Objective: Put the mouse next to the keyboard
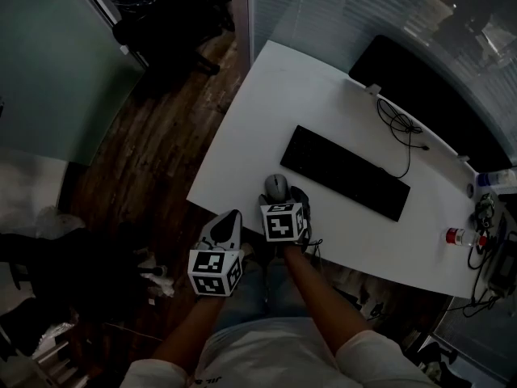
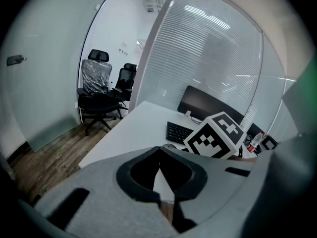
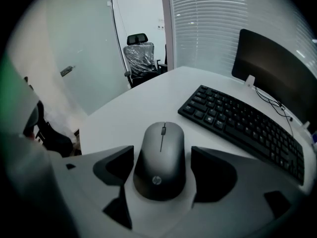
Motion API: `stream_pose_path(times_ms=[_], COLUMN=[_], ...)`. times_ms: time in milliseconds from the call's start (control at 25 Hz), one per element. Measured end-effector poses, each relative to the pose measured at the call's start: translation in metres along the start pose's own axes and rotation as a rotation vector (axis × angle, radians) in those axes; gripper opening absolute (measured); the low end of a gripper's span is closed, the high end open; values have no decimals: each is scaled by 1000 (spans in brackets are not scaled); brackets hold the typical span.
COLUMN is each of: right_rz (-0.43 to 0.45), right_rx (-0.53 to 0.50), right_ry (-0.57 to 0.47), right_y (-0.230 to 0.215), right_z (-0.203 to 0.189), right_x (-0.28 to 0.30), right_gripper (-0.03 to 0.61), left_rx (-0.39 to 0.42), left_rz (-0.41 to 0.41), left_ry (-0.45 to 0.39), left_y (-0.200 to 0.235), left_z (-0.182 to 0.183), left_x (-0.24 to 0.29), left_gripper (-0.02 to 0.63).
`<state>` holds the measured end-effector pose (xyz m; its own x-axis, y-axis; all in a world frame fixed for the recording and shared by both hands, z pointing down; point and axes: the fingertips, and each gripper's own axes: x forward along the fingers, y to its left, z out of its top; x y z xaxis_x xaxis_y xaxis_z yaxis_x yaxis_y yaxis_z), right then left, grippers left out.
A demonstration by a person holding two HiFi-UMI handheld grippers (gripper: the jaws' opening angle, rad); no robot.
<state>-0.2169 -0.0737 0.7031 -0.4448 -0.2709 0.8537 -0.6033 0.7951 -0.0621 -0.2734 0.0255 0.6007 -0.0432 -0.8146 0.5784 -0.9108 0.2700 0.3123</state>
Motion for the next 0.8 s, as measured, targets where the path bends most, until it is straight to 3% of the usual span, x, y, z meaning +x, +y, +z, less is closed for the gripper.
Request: stream_pose_path(times_ms=[120,800], right_rz=[-2,34], right_rx=[-6,-46], right_ry=[12,-17], right_y=[0,8], right_z=[1,12], right_x=[0,-18], right_gripper=[299,288], left_rx=[0,-6], left_rz=[1,14], left_ry=[-2,8], left_y=[2,7], left_z=[1,-1], left_x=[-1,-1], left_gripper=[2,2])
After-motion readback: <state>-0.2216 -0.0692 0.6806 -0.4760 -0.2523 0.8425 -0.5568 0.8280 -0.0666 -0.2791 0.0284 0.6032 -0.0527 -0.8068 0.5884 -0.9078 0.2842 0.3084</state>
